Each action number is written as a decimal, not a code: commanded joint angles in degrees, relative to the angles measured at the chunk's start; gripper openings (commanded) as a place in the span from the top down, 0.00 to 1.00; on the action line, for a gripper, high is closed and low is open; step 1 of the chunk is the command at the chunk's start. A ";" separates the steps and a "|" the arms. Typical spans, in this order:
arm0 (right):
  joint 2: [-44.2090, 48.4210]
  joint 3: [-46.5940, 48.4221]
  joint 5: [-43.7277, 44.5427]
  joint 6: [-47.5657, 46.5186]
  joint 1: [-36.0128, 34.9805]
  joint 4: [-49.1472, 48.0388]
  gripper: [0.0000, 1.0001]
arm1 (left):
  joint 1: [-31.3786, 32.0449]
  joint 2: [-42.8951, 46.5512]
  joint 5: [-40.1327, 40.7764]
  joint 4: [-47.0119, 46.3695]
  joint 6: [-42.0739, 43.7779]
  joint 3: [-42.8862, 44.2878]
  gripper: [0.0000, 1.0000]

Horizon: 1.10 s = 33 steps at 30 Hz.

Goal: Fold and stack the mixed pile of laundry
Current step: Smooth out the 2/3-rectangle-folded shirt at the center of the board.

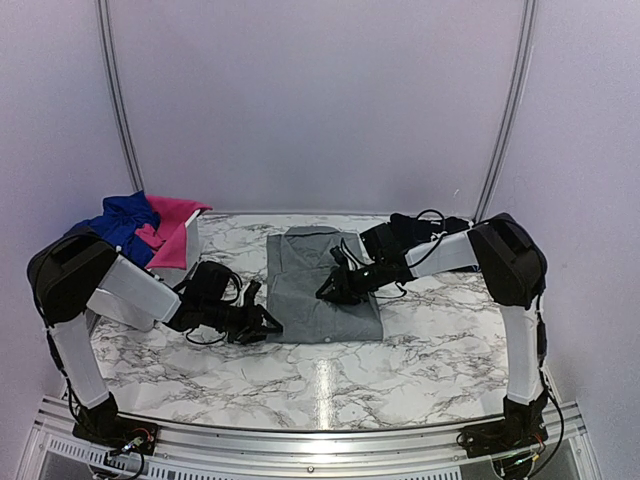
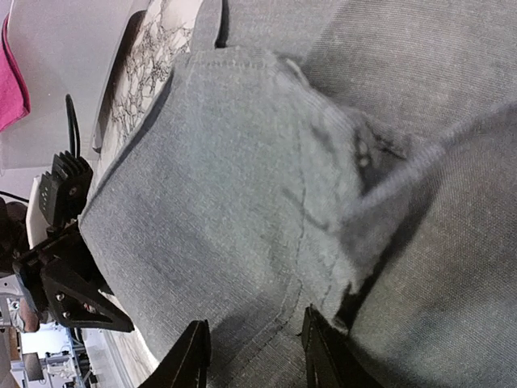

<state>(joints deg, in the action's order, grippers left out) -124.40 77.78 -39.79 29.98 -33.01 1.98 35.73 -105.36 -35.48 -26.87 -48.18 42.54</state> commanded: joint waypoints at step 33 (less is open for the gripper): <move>4.57 3.24 -2.76 -1.38 -1.57 -0.03 0.57 | 1.80 -0.84 -0.76 0.00 6.62 5.77 0.32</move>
<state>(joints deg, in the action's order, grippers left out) -119.52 75.72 -42.59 28.56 -36.10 3.40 37.26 -102.61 -33.17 -21.93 -39.57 47.18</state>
